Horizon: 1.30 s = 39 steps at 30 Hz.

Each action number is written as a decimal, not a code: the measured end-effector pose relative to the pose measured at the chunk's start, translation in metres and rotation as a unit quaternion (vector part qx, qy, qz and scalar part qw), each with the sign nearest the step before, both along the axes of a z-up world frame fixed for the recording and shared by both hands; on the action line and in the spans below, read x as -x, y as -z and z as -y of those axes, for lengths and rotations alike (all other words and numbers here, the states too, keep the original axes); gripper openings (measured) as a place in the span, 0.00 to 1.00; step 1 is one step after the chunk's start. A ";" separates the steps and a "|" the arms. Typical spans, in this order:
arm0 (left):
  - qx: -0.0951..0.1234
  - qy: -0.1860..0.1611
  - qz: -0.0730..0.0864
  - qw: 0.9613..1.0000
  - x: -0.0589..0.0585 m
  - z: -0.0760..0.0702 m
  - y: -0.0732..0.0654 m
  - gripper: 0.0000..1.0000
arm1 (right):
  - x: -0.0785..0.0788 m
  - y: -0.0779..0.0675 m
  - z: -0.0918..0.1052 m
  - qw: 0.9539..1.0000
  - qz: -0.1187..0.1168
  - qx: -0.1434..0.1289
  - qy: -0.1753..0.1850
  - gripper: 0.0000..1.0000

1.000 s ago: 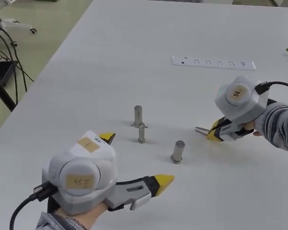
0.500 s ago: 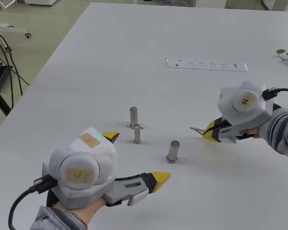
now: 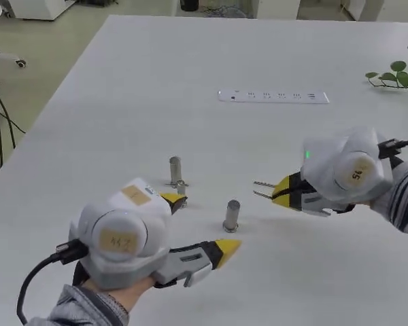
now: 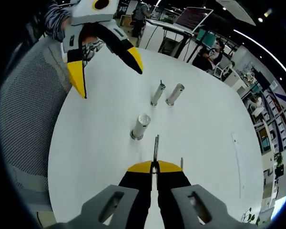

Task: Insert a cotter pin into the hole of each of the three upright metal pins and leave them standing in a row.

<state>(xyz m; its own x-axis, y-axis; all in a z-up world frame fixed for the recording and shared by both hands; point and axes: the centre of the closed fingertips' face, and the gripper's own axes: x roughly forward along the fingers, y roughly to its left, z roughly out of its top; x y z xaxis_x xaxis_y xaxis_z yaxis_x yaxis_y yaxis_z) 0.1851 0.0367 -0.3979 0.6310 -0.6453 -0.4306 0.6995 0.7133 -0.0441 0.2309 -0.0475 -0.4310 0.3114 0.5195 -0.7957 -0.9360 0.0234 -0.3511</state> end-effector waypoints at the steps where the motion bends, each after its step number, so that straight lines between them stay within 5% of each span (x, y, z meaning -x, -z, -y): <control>1: 0.003 0.003 -0.003 1.000 0.001 0.002 0.000 0.54 | 0.004 -0.001 -0.002 1.000 0.004 0.003 -0.010 0.00; 10: 0.016 0.013 -0.018 1.000 0.005 0.011 0.002 0.41 | 0.034 -0.005 -0.019 0.998 0.017 0.004 -0.059 0.00; 15: 0.049 0.004 -0.050 0.998 0.007 0.015 0.003 0.34 | 0.043 -0.011 -0.029 0.997 0.022 -0.011 -0.072 0.00; 23: 0.140 -0.027 -0.098 0.985 0.005 0.015 -0.004 0.21 | 0.050 -0.022 -0.040 0.995 0.030 -0.031 -0.086 0.00; 26: 0.175 -0.035 -0.118 0.977 0.005 0.016 -0.007 0.14 | 0.052 -0.024 -0.043 0.995 0.032 -0.035 -0.089 0.00; 35: 0.204 -0.044 -0.133 0.969 0.006 0.015 -0.009 0.05 | 0.056 -0.026 -0.049 0.994 0.034 -0.039 -0.100 0.00; 39: 0.204 -0.043 -0.137 0.968 0.008 0.015 -0.008 0.01 | 0.056 -0.027 -0.052 0.993 0.032 -0.043 -0.100 0.00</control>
